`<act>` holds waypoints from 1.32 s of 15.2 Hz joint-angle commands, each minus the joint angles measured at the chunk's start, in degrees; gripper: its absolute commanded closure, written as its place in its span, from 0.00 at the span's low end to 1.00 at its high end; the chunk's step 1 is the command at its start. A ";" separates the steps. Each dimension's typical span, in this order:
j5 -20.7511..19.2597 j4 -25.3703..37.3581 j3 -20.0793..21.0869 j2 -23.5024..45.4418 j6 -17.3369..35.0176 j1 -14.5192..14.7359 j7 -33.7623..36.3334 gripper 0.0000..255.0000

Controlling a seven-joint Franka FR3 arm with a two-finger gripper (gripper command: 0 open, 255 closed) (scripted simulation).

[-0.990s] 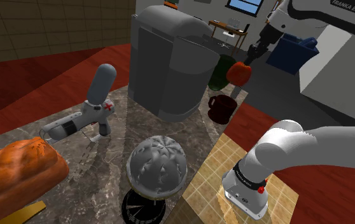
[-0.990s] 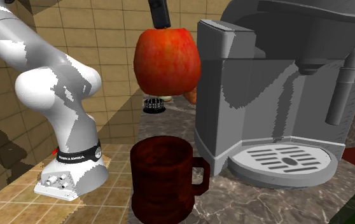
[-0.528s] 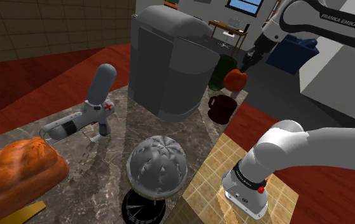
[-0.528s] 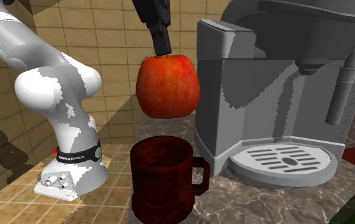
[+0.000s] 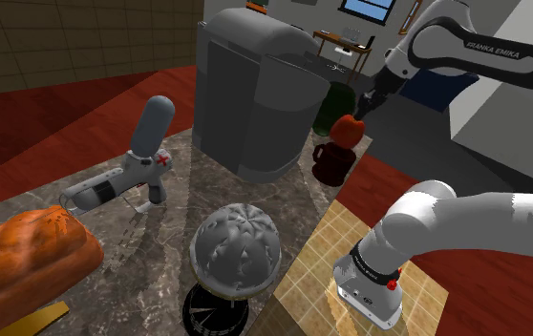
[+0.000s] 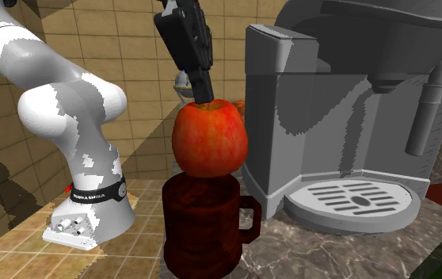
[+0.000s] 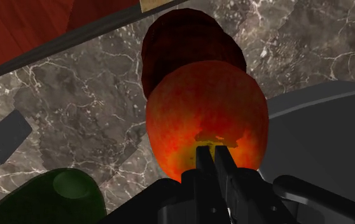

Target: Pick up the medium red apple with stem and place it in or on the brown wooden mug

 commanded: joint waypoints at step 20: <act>0.58 3.25 1.05 -1.10 -4.35 -0.16 -0.25 0.00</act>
